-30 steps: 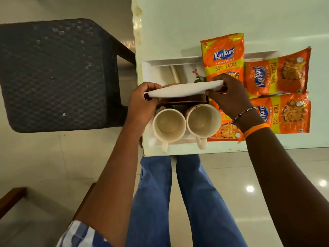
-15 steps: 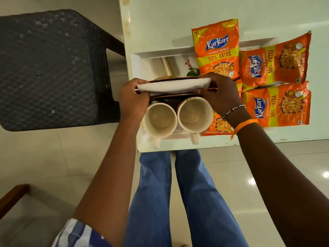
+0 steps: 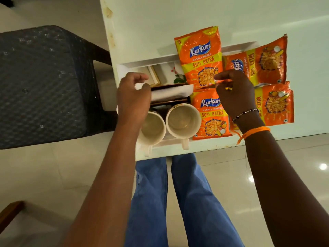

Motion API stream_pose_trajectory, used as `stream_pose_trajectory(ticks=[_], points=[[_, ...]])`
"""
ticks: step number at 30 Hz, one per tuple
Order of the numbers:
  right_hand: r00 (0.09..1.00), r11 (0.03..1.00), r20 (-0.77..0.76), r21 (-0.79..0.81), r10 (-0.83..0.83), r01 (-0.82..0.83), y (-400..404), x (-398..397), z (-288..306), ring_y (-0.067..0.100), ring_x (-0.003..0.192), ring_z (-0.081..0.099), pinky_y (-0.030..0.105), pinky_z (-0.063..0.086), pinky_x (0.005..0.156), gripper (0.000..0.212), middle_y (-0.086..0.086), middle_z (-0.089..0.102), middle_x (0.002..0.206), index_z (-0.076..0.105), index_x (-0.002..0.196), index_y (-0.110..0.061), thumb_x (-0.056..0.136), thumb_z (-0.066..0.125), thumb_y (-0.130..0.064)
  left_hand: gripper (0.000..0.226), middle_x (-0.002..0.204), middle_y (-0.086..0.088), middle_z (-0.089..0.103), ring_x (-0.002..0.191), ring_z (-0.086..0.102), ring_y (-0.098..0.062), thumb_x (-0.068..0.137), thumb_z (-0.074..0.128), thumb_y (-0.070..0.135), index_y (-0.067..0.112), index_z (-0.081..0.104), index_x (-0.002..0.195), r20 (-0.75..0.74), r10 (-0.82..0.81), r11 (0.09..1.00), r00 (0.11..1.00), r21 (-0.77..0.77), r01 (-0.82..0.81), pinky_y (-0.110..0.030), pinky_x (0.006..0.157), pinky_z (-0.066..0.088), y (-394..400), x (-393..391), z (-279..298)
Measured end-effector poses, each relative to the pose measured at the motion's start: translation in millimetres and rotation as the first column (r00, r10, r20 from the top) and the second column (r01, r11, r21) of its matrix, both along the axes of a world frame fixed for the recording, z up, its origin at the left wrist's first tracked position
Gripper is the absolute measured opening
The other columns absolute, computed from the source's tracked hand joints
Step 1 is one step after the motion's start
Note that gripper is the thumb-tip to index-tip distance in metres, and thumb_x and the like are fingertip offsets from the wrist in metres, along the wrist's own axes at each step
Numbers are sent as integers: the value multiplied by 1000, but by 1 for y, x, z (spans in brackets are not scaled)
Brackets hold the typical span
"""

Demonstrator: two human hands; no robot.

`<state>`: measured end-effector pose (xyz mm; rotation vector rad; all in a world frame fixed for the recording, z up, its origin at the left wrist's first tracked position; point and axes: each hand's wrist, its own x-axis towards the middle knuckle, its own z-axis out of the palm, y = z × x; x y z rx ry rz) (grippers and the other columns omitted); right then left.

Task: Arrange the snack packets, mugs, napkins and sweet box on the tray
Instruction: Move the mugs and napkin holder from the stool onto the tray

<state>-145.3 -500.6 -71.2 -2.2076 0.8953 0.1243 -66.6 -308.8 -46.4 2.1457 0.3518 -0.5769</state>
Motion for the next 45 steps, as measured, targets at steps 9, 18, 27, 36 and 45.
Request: stream_pose_trajectory(ticks=[9, 18, 27, 36, 45], points=[[975, 976, -62, -22, 215, -216, -3, 2, -12, 31, 107, 57, 23, 42, 93, 37, 21, 53, 123, 61, 113, -4, 80, 50, 9, 32, 132, -4, 55, 129, 43, -26, 90, 48, 25, 18, 48, 121, -148, -506, 814, 850, 242, 528, -46, 115, 10, -79, 23, -19], [995, 997, 60, -25, 75, -73, -14, -6, -5, 28, 99, 58, 15, 40, 78, 33, 21, 57, 116, 63, 106, -1, 79, 50, 10, 41, 139, -7, 49, 124, 47, -23, 92, 49, 13, 15, 41, 132, -135, -529, 846, 838, -1, 534, -28, 82, 37, -105, 29, -25], [979, 884, -192, -442, 74, -154, -54, -11, -18, 34, 143, 13, 48, 7, 116, 39, 6, 34, 149, 53, 124, -27, 86, 50, -36, 54, 135, -8, 53, 120, 52, -29, 92, 50, 18, 24, 27, 140, -178, -572, 808, 801, 48, 587, -40, 95, 43, -109, 15, -29], [964, 823, -249, -523, 99, -219, -78, -4, -40, 36, 143, 10, 56, 2, 115, 48, 1, 26, 153, 49, 126, -33, 83, 46, -54, 55, 138, -11, 47, 125, 48, -30, 91, 51, 20, 23, 25, 141, -195, -608, 767, 769, 106, 633, -49, 106, 38, -119, 11, -30], [995, 848, -93, -524, 33, -77, -57, -41, -22, 42, 132, 31, 53, 22, 108, 48, 17, 43, 140, 53, 120, -18, 79, 57, -43, 52, 143, -8, 39, 133, 37, -24, 89, 54, 16, 15, 34, 137, 88, -602, 797, 793, 124, 591, -41, 107, 37, -132, -42, -7]])
